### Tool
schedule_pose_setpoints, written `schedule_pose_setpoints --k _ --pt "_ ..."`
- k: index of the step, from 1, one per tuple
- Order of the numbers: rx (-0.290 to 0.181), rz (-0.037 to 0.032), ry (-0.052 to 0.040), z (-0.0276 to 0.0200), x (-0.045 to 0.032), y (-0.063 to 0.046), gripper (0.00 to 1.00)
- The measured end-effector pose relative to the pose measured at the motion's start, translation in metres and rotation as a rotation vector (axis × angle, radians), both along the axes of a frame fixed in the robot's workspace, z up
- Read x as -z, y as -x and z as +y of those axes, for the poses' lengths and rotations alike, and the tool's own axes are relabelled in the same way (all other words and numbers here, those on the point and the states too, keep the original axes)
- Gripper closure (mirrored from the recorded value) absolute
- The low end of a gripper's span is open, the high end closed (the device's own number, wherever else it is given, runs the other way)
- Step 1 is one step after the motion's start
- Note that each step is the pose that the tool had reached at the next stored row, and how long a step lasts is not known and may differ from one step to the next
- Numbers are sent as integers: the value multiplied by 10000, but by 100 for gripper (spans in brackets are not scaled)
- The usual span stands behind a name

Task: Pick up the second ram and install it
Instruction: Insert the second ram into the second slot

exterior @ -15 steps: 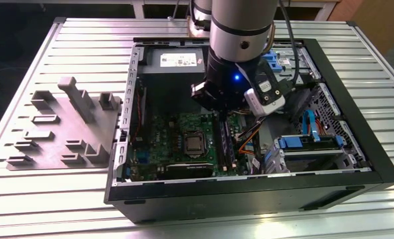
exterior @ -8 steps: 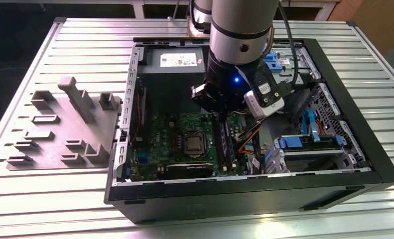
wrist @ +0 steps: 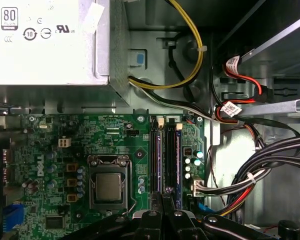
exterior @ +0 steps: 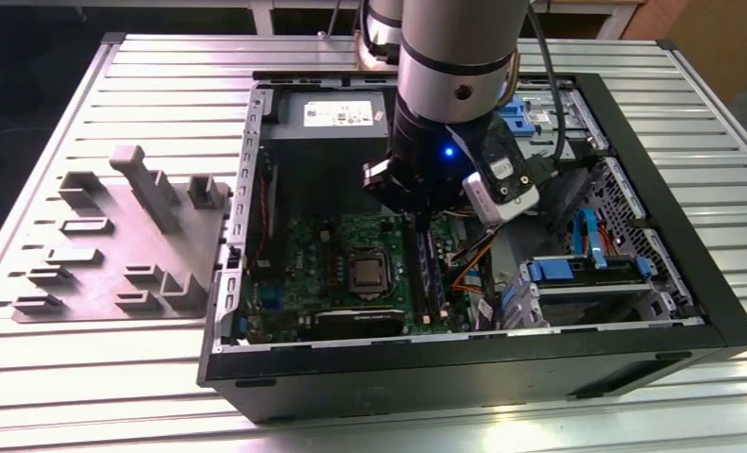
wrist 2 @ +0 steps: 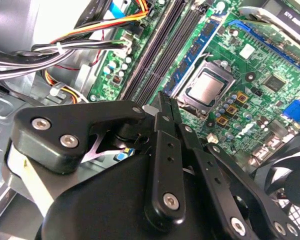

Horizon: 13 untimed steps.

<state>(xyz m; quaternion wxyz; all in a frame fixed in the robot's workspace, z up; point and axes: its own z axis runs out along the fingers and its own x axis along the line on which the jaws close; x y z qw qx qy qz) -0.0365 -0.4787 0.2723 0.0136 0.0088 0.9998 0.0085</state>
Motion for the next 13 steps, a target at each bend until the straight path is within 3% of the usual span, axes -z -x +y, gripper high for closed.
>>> schedule_pose_setpoints --k 13 --pt "-1 0 0 0 169 -14 89"
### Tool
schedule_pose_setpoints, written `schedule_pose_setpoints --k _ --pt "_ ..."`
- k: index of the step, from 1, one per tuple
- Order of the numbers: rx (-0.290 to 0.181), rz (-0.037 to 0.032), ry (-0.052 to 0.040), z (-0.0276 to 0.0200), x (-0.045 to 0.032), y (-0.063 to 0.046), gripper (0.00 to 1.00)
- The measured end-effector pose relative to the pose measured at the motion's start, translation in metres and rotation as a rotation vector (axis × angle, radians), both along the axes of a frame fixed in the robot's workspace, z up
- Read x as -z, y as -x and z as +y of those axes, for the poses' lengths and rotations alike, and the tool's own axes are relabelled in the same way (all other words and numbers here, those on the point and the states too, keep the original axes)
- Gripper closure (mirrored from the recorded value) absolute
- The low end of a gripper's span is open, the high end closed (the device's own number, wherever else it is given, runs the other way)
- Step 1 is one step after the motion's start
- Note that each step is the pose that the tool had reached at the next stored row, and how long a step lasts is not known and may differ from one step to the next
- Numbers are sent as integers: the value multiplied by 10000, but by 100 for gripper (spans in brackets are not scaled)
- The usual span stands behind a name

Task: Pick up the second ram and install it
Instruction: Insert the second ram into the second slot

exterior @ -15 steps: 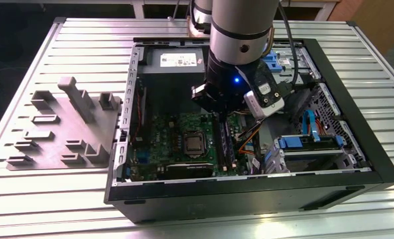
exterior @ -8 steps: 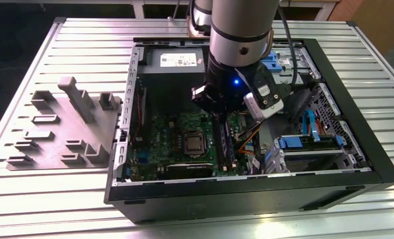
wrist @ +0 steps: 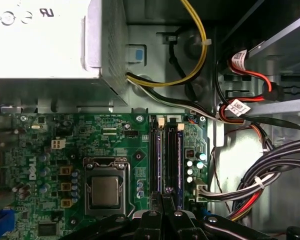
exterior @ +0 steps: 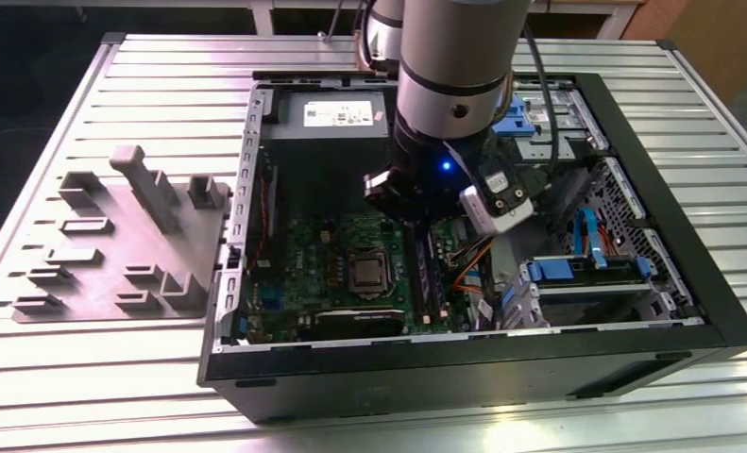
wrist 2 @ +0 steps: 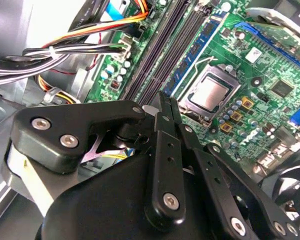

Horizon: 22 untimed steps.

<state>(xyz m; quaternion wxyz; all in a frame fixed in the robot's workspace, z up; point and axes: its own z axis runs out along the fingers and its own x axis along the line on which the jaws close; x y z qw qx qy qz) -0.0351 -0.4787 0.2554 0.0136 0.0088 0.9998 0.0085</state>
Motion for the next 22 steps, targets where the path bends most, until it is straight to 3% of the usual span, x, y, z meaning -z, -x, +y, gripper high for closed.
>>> schedule_pose_setpoints --k 11,17,22 --pt "-3 0 -25 0 131 -43 89" --pt "-3 -1 -34 0 146 -51 89" --pt "-3 0 -33 0 206 -51 89"
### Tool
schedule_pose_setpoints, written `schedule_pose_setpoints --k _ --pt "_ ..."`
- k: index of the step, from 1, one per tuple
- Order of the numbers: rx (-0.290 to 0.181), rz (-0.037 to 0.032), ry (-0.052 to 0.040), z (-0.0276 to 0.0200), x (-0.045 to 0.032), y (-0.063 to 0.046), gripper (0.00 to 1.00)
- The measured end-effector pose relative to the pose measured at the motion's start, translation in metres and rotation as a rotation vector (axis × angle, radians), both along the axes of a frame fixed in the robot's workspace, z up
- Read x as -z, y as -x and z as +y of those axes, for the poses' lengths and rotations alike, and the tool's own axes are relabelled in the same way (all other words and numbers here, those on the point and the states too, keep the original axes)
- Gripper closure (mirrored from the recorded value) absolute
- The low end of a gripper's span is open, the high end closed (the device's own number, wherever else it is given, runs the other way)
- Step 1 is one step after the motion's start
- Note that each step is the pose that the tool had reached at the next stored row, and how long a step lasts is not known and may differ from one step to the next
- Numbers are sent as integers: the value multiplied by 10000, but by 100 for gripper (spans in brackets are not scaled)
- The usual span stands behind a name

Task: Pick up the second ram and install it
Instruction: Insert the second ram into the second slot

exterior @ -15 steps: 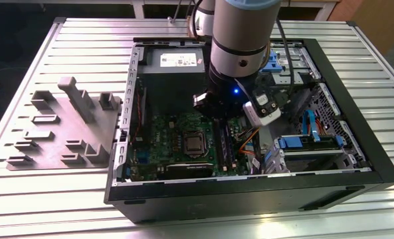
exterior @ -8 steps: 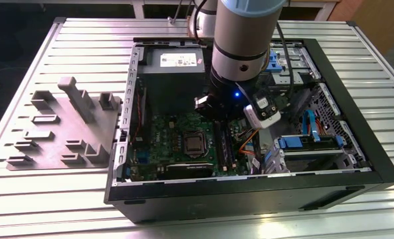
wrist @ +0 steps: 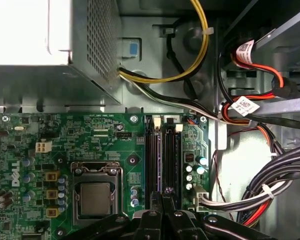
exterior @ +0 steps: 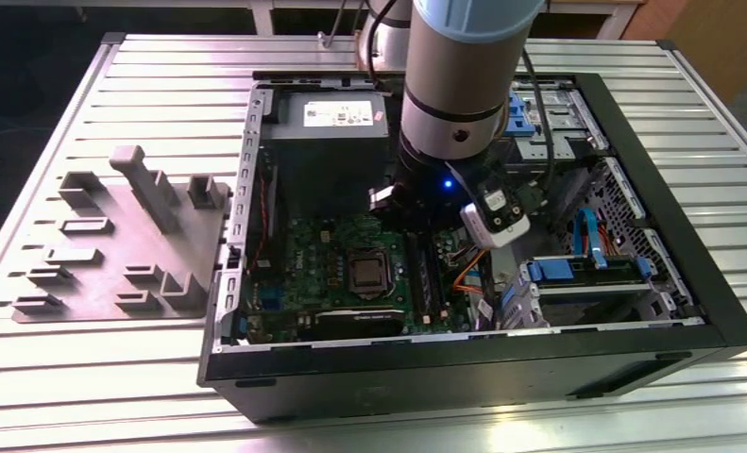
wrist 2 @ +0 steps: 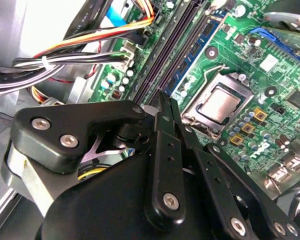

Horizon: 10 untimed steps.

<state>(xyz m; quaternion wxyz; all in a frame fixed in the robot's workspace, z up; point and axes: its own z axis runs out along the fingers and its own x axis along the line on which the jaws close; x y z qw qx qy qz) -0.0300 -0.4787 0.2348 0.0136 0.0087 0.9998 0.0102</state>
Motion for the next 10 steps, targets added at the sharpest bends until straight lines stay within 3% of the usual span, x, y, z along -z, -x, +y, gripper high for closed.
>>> schedule_pose_setpoints --k 10 --pt "0 0 1 0 51 0 89"
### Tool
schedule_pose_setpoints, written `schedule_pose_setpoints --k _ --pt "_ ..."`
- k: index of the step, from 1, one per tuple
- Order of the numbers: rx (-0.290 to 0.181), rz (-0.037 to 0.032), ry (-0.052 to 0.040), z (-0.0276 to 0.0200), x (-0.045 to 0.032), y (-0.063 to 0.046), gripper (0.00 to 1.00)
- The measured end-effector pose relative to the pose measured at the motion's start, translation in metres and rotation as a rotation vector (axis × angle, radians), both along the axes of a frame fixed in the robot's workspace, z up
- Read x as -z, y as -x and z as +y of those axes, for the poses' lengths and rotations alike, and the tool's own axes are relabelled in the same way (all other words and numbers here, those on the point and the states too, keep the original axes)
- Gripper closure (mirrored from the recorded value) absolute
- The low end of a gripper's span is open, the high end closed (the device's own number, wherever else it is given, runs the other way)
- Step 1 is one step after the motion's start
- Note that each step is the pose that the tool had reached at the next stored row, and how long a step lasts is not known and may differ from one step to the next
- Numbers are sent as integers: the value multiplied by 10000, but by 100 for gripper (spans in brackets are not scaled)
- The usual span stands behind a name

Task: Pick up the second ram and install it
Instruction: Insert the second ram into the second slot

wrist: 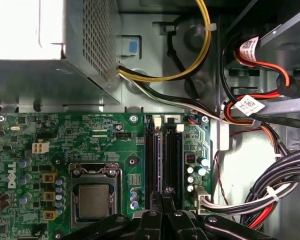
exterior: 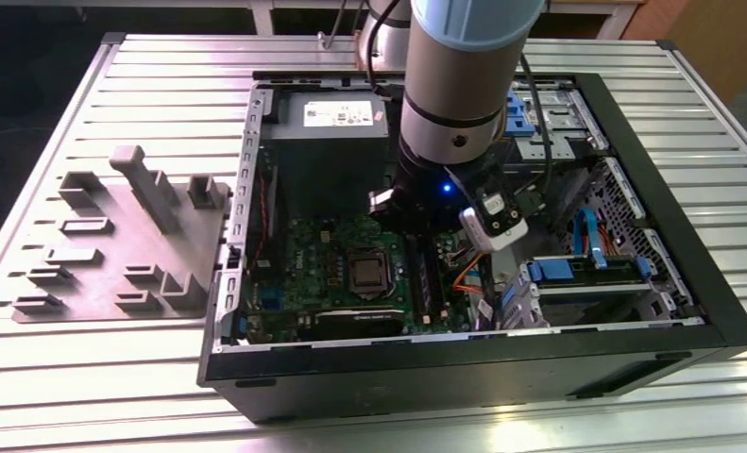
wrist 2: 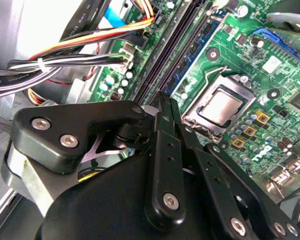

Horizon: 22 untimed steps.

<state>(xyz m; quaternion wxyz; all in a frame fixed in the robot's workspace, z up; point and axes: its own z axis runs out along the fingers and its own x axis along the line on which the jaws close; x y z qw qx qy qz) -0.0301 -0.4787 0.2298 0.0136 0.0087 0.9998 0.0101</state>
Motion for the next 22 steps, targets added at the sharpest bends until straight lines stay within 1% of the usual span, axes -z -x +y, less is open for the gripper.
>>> schedule_pose_setpoints --k 22 --pt "0 -2 -1 0 40 11 89"
